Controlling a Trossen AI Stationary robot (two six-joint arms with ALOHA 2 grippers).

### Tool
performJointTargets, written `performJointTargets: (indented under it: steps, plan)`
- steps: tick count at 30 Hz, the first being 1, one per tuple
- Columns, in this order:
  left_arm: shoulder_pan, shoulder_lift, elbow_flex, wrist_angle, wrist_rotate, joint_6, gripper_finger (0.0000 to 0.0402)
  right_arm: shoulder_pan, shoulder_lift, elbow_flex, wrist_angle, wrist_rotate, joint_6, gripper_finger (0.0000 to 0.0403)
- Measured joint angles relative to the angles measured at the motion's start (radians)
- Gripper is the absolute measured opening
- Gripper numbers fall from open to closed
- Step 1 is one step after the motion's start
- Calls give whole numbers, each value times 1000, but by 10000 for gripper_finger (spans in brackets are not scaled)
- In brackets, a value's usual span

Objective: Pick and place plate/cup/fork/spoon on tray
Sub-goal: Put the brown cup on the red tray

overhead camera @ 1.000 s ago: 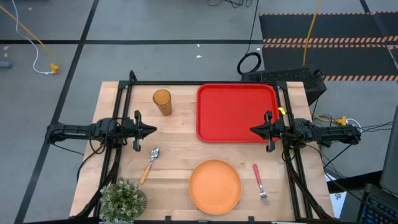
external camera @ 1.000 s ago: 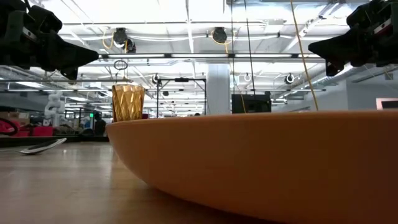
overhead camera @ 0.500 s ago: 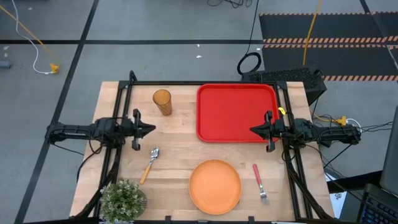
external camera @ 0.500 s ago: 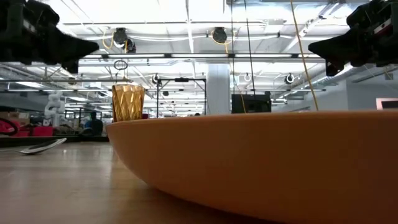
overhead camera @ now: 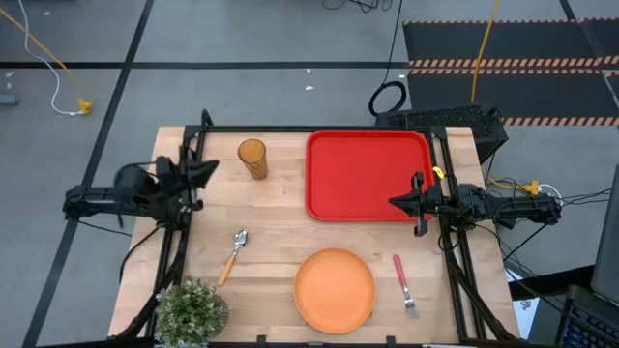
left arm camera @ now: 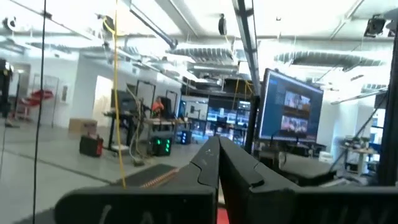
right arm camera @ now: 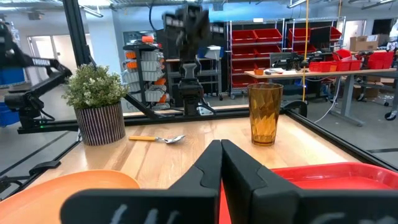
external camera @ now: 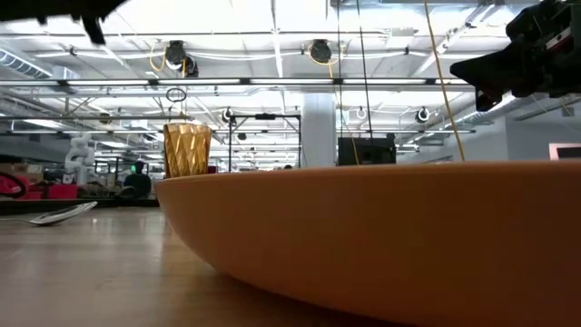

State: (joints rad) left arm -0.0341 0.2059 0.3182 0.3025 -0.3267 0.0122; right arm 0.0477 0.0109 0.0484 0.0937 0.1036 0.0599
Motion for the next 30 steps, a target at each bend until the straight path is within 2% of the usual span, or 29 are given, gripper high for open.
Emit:
performJointTargets:
  steps: [7, 10, 16, 21, 30]
  plan:
    - [0, 230, 294, -76, -39, 75, 3, 0, 0, 0, 0, 0, 0, 0]
    - [0, 329, 426, -111, -53, 58, 5, 0, 0, 0, 0, 0, 0, 0]
    - [0, 497, 691, -287, -78, 3, 4, 0, 0, 0, 0, 0, 0, 0]
    - [0, 628, 876, -411, -98, -22, 4, 0, 0, 0, 0, 0, 0, 0]
    - [19, 852, 1165, -565, -200, 6, 2, 0, 0, 0, 0, 0, 0, 0]
